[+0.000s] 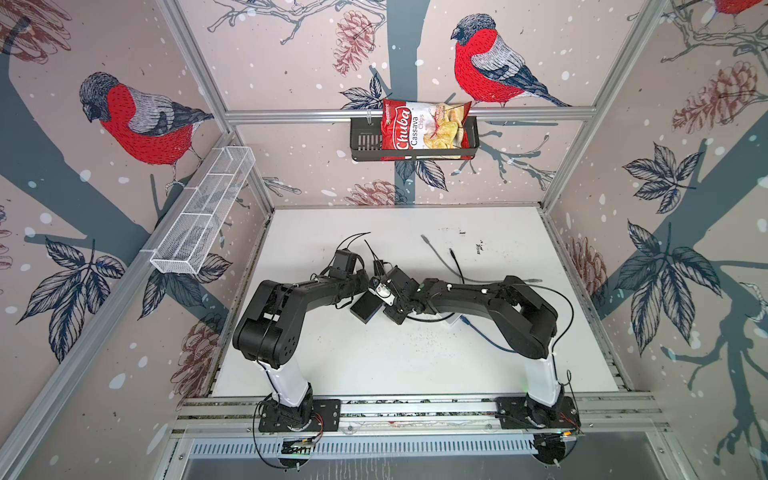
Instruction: Insert the plug into the switch port
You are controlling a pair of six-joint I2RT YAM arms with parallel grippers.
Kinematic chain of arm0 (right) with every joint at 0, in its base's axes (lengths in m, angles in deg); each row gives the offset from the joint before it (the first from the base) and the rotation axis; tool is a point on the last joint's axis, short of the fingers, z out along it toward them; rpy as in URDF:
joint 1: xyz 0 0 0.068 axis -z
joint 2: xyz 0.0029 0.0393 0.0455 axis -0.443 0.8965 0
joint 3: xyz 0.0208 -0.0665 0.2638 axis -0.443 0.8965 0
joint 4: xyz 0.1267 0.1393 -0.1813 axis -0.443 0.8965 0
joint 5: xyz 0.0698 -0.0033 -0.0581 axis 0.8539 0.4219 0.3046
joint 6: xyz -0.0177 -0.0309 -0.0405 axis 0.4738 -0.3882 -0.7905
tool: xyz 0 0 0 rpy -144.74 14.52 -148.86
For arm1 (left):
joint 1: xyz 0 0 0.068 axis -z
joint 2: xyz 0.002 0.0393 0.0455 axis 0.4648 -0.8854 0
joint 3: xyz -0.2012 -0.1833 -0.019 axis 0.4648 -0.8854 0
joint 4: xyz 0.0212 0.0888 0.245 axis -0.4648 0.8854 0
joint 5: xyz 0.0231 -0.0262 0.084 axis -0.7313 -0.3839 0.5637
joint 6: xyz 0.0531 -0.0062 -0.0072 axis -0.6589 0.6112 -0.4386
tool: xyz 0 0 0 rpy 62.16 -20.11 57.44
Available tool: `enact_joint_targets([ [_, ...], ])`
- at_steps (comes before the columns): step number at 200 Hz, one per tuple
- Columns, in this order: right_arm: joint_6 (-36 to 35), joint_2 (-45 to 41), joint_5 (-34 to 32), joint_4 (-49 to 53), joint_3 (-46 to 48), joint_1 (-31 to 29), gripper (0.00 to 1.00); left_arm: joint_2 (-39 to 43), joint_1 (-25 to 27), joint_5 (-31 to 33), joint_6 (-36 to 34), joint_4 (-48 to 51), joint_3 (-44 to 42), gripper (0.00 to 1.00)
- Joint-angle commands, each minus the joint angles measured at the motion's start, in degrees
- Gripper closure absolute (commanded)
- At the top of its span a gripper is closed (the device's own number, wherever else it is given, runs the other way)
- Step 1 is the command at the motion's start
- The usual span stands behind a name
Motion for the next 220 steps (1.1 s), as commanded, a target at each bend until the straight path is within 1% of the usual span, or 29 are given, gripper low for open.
enact_joint_targets([
  [1, 1.0, 1.2, 1.2, -10.4, -0.5, -0.2, 0.94, -0.4, 2.3, -10.5, -1.0, 1.7, -0.4, 0.87],
  [36, 1.6, -1.0, -0.2, -12.2, 3.1, 0.5, 0.95, -0.1, 2.0, -9.5, -1.2, 2.4, -0.3, 0.87],
  [62, 2.1, -5.0, -0.7, -13.5, 7.6, 2.3, 0.95, 2.1, 0.3, -9.8, -1.7, 2.9, -0.1, 0.87],
  [69, 2.0, -6.4, -0.3, -14.2, 9.1, 2.7, 0.95, 3.1, -0.2, -9.5, -2.0, 3.4, 0.2, 0.85],
  [102, 1.1, -11.2, 0.2, -16.2, 12.5, 4.1, 0.94, 7.9, -0.9, -6.0, -4.6, 8.4, 3.1, 0.67],
  [116, 0.4, -12.5, 0.3, -17.2, 13.2, 4.2, 0.94, 10.0, -0.9, -5.3, -4.9, 9.7, 3.9, 0.55],
  [128, 0.2, -13.1, 0.4, -17.6, 13.3, 4.2, 0.94, 11.6, -0.8, -5.2, -4.9, 10.6, 4.3, 0.44],
  [143, 0.1, -13.9, 0.1, -18.9, 13.7, 4.2, 0.94, 13.9, -0.7, -5.9, -4.6, 10.4, 3.9, 0.33],
  [155, 0.2, -14.7, 0.1, -20.9, 14.6, 4.3, 0.94, 15.5, -0.1, -7.0, -3.9, 9.9, 3.4, 0.27],
  [170, 0.4, -15.6, -0.1, -23.4, 15.4, 4.1, 0.94, 16.5, 1.4, -8.3, -2.7, 9.4, 3.1, 0.25],
  [185, 0.0, -16.6, -0.7, -26.1, 16.5, 3.6, 0.93, 16.5, 3.4, -9.1, -1.3, 9.0, 3.0, 0.27],
  [220, -0.7, -18.3, -0.9, -29.4, 18.2, 3.3, 0.93, 16.2, 6.7, -10.4, 2.3, 7.9, 2.4, 0.37],
])
